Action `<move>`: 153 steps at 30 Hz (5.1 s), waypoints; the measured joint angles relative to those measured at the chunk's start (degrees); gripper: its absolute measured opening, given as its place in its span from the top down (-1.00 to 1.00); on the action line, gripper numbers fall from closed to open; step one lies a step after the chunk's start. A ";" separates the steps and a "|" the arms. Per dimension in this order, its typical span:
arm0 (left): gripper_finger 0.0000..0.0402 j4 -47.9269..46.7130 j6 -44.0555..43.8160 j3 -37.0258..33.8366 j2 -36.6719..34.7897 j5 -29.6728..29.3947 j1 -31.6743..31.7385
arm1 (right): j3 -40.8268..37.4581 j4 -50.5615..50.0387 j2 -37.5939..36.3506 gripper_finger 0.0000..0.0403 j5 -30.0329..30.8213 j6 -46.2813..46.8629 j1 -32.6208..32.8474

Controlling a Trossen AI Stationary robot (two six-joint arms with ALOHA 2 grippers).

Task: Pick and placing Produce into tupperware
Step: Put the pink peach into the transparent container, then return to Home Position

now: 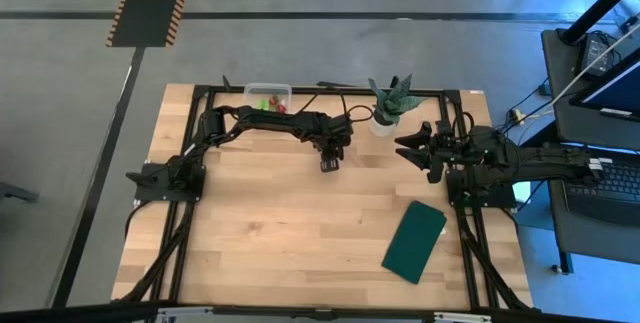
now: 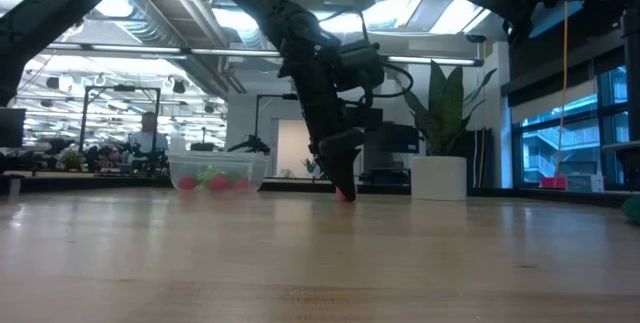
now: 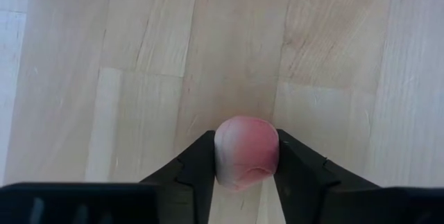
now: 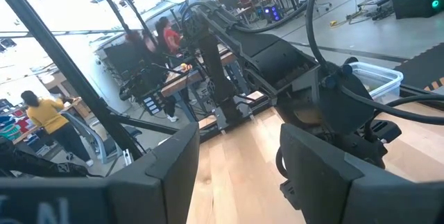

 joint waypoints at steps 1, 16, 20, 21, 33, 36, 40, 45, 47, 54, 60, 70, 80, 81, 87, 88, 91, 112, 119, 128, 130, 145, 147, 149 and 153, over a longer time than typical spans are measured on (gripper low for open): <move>0.41 0.02 0.05 0.00 0.00 0.00 0.00 | 0.00 0.00 0.02 -0.01 0.00 0.00 0.00; 0.43 -0.72 0.31 0.04 -15.38 -0.82 0.11 | -0.02 -0.02 0.02 -0.01 -0.02 0.20 0.00; 0.40 -0.45 0.60 0.09 -25.43 -3.92 0.15 | -0.02 0.13 0.00 -0.01 -0.02 0.22 0.00; 0.38 -0.46 0.60 0.09 -27.99 -5.05 0.15 | -0.02 0.13 0.00 -0.01 -0.02 0.24 -0.01; 0.43 -8.65 0.17 0.20 -50.80 -24.45 0.15 | -0.02 1.14 0.00 -0.01 -0.02 0.42 -0.01; 0.39 -12.30 -0.57 0.20 -53.09 -27.46 0.51 | -0.02 2.12 0.02 -0.01 0.00 0.44 0.00; 0.32 -20.03 -3.55 0.20 -53.47 -28.76 2.86 | -0.02 2.32 0.02 -0.01 0.02 0.44 0.00; 0.31 -27.43 -5.81 -1.91 -51.47 -27.73 7.15 | -0.02 2.31 0.02 -0.01 0.03 0.46 -0.01; 0.33 -27.21 -5.87 -3.66 -50.57 -24.88 8.83 | -0.02 2.31 0.01 -0.01 0.04 1.07 -0.02; 0.39 -25.29 -5.83 -10.86 -45.95 -19.46 14.99 | -0.02 2.29 0.02 -0.01 0.04 2.85 0.00; 0.33 -18.54 -5.83 -17.28 -41.13 -11.12 19.18 | -0.02 2.25 0.02 -0.01 0.04 3.37 0.00; 0.35 -16.62 -6.15 -22.71 -31.74 -6.19 20.92 | -0.02 2.25 0.02 -0.01 0.04 3.48 0.00; 0.29 -13.63 -5.81 -23.28 -27.04 -8.93 21.29 | -0.02 2.23 0.02 -0.01 0.04 3.49 0.00; 0.29 -12.94 -5.81 -23.28 -27.00 -8.97 21.58 | -0.02 2.23 0.02 -0.01 0.03 3.51 0.00; 0.29 -10.55 -5.82 -23.28 -26.97 -6.97 22.57 | -0.02 2.23 0.02 -0.01 0.02 4.78 0.00; 0.30 -10.54 -5.78 -23.28 -26.97 -6.95 22.53 | -0.02 2.23 0.02 -0.01 0.02 4.79 0.00; 0.32 -10.58 -5.78 -23.28 -26.97 -6.88 22.45 | -0.02 2.23 0.02 -0.01 0.02 4.76 0.00; -0.03 -10.99 -4.40 -23.28 -26.97 -8.46 22.49 | -0.02 2.23 0.02 -0.01 0.02 4.76 0.00; -0.12 -10.37 -3.76 -21.19 -30.86 -7.61 21.06 | -0.02 2.23 0.00 -0.01 0.02 4.68 0.00; -0.09 0.60 -4.70 -16.38 -54.42 2.45 15.63 | -0.02 2.30 -0.21 -0.01 0.17 -0.50 -0.10; -0.10 2.96 -4.52 -16.39 -59.75 3.21 13.89 | -0.02 3.50 -0.35 -0.01 0.20 -2.64 -0.31; -0.11 3.57 -4.65 -17.63 -81.82 4.39 -0.76 | 2.20 7.64 -6.48 -0.01 0.17 -20.23 -0.83; -0.11 3.49 -4.72 -19.82 -83.79 3.24 -1.83 | 2.69 6.22 -7.96 -0.01 0.15 -20.93 -0.81; -0.11 3.52 -5.06 -22.65 -85.98 1.59 -2.68 | 2.69 3.59 -9.27 -0.01 0.15 -21.61 -0.81; -0.11 6.92 -5.87 -30.23 -90.33 0.53 -3.45 | 2.69 -5.66 -10.96 -0.01 0.60 -22.24 -0.81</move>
